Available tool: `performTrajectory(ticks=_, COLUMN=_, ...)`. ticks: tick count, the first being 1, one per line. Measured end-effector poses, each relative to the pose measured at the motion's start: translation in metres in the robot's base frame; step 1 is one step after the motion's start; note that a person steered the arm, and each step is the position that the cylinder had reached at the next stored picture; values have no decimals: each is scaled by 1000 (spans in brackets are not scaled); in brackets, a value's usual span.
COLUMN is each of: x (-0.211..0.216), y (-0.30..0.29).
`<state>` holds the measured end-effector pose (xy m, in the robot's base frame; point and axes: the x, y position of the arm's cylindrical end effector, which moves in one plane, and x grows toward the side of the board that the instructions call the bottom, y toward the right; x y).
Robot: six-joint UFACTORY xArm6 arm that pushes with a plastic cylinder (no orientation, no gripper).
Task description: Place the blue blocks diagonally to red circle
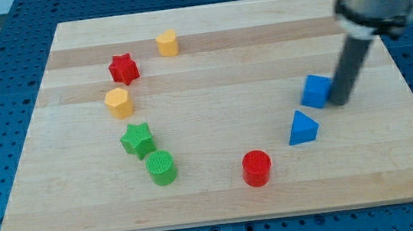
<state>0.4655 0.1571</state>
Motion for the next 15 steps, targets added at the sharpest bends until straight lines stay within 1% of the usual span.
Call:
performTrajectory(ticks=1, x=-2, y=-46)
performTrajectory(ticks=3, x=27, y=54)
performTrajectory(ticks=4, x=67, y=-1)
performTrajectory(ticks=5, x=75, y=-49)
performTrajectory(ticks=7, x=79, y=-47)
performTrajectory(ticks=8, x=86, y=6)
performTrajectory(ticks=9, x=79, y=70)
performTrajectory(ticks=10, x=27, y=112)
performTrajectory(ticks=12, x=-6, y=44)
performTrajectory(ticks=13, x=8, y=-29)
performTrajectory(ticks=14, x=8, y=-60)
performTrajectory(ticks=15, x=4, y=-67)
